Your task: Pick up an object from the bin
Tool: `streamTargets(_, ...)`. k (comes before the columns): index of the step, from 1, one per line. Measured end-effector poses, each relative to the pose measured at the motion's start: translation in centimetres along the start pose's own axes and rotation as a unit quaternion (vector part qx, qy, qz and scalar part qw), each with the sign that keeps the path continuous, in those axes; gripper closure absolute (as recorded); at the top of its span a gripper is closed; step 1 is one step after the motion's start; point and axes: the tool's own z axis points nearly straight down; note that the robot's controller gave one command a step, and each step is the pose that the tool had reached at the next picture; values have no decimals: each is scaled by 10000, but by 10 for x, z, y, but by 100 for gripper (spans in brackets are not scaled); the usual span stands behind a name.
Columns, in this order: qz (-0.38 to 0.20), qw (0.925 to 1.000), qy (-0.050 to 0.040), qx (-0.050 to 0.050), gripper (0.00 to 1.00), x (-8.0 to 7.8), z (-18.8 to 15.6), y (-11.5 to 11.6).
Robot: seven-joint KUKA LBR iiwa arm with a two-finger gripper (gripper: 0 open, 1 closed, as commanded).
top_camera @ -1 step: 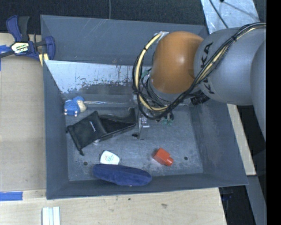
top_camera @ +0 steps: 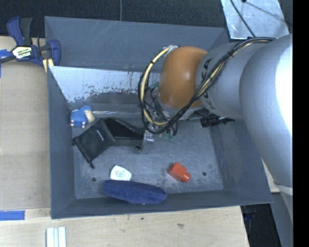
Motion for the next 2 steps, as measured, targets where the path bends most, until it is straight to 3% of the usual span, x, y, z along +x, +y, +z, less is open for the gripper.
streamTargets(1, -4, 10000, 45, 19, 100, 3, 2, -1)
streamTargets(2, -132, 9999, 41, 1, 100, 23, -82, 13)
